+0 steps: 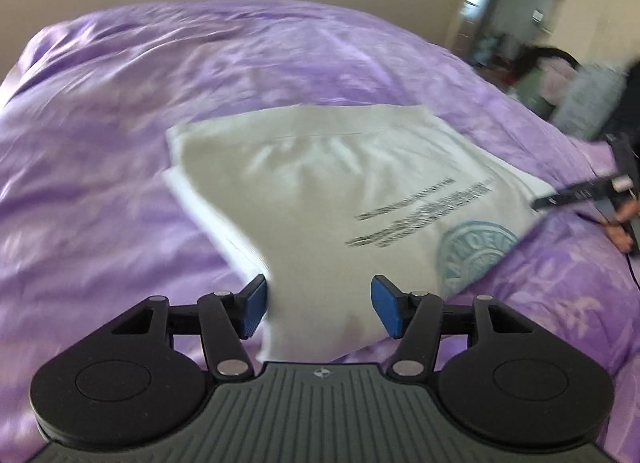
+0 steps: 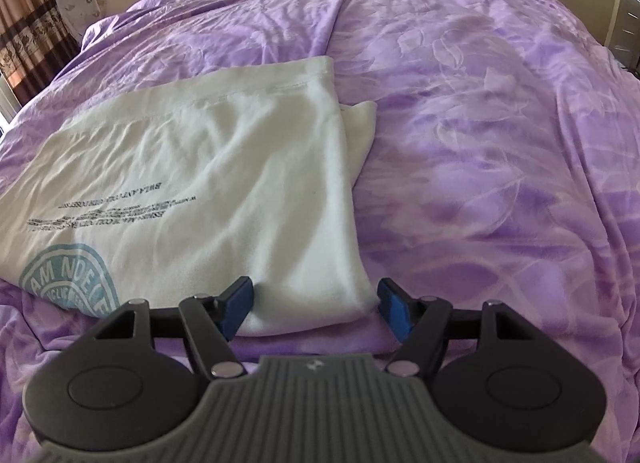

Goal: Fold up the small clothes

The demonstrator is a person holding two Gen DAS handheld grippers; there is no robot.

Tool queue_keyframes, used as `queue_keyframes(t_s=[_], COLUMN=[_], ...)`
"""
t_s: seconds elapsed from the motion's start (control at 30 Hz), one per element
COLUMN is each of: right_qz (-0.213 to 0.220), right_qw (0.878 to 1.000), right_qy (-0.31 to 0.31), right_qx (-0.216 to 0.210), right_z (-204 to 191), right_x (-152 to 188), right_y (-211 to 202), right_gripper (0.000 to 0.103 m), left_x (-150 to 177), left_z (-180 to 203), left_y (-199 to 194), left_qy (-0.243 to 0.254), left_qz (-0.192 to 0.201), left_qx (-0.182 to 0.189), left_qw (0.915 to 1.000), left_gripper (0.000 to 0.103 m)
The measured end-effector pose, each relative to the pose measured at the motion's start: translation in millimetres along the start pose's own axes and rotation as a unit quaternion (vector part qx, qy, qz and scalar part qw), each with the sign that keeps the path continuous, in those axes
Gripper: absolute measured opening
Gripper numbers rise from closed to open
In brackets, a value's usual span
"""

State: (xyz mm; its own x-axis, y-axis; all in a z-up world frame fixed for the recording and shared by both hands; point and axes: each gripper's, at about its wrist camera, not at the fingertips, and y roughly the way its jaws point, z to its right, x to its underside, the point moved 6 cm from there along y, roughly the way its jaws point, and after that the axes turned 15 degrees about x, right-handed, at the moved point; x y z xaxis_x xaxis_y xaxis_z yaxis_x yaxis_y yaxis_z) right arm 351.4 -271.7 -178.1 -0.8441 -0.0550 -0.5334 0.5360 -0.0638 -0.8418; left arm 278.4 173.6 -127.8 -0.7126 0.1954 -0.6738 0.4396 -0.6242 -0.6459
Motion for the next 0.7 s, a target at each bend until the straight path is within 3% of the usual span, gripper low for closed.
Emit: queue_keyframes(t_s=[0.2,0.27,0.33,0.47,0.5,0.57,0.7], right_qz=[-0.006,-0.004,-0.003,-0.002,-0.002,-0.004,-0.009], right_qw=[1.0,1.0,1.0,1.0,1.0,1.0,1.0], right_qy=[-0.001,-0.004,-0.008,-0.011,-0.011,-0.012,-0.014], right_qx=[0.006,0.008,0.01,0.011,0.01,0.011,0.02], right_z=[0,-1,-2,-2,-2,-1,5], right_x=[0,1,0,1,1,2,4], right_y=[4,4,4,4,3,2,-4], right_gripper=[0.065,0.065,0.065,0.065,0.065,0.065,0.065], left_x=[12,18,23,37,41,51,50], left_z=[-2,-11,-18,-27,-30,-38,-33], left_y=[17,14,9,6,8,8,-6], left_qy=[0.016,-0.009,-0.029,-0.062,-0.072,-0.092,-0.12], left_qz=[-0.093,-0.115,-0.13,-0.15,-0.16,-0.169,-0.13], left_qx=[0.012,0.01,0.009,0.003,-0.012,-0.038,-0.025], left_qw=[0.9955,0.9933,0.9911,0.9868,0.9845,0.9807,0.984], left_gripper=[0.062,0.049,0.03,0.012,0.0,0.0,0.0])
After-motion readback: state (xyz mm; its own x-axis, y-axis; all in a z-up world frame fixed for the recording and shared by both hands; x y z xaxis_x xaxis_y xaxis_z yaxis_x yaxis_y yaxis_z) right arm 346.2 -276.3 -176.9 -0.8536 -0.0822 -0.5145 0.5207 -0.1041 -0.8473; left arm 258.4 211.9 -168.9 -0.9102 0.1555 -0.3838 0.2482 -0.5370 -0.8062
